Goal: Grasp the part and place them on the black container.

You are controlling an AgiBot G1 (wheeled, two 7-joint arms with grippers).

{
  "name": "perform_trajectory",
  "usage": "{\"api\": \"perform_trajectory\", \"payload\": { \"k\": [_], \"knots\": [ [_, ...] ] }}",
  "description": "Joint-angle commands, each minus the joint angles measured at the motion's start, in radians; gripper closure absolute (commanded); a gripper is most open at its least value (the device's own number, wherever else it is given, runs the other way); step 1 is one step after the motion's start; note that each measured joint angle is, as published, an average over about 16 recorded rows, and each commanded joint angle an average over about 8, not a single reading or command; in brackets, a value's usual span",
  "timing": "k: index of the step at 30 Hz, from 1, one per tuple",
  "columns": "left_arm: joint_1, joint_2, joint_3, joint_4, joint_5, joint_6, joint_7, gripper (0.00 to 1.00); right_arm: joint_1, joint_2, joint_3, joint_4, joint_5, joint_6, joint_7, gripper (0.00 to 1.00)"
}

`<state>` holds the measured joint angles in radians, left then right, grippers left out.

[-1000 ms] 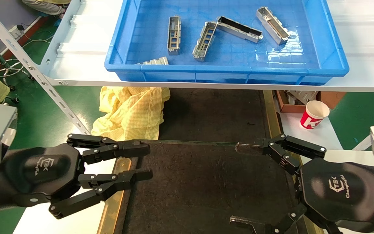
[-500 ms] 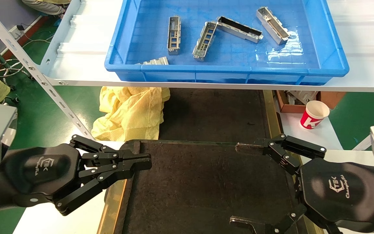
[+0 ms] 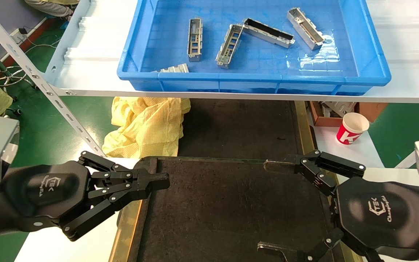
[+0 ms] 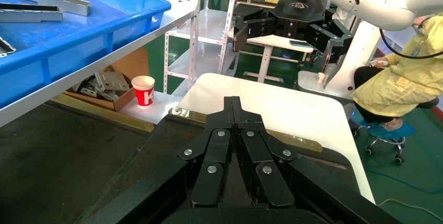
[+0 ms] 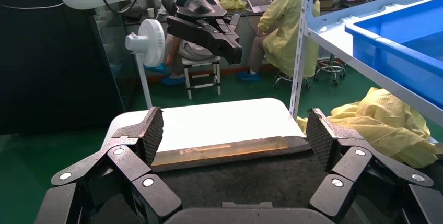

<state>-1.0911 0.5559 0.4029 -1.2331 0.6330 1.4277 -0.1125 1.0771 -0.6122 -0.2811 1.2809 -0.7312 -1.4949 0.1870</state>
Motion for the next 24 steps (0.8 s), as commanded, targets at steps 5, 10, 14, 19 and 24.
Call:
{"api": "perform_trajectory", "payload": {
  "k": [5,10,14,19,24],
  "knots": [
    [0.0,0.0,0.0,0.0,0.0,0.0,0.0,1.0,0.001,0.001,0.0,0.001,-0.002,0.001,-0.001,0.0],
    [0.0,0.0,0.0,0.0,0.0,0.0,0.0,0.82,0.026,-0.005,-0.001,0.009,-0.014,0.016,0.007,0.0],
    [0.0,0.0,0.0,0.0,0.0,0.0,0.0,0.32,0.084,-0.021,-0.003,0.01,-0.031,0.052,0.037,0.0],
    [0.0,0.0,0.0,0.0,0.0,0.0,0.0,0.0,0.193,-0.059,-0.019,-0.025,-0.08,0.115,0.091,0.0],
    [0.0,0.0,0.0,0.0,0.0,0.0,0.0,0.0,0.326,-0.118,-0.063,-0.113,-0.175,0.177,0.147,0.0]
  ]
}}
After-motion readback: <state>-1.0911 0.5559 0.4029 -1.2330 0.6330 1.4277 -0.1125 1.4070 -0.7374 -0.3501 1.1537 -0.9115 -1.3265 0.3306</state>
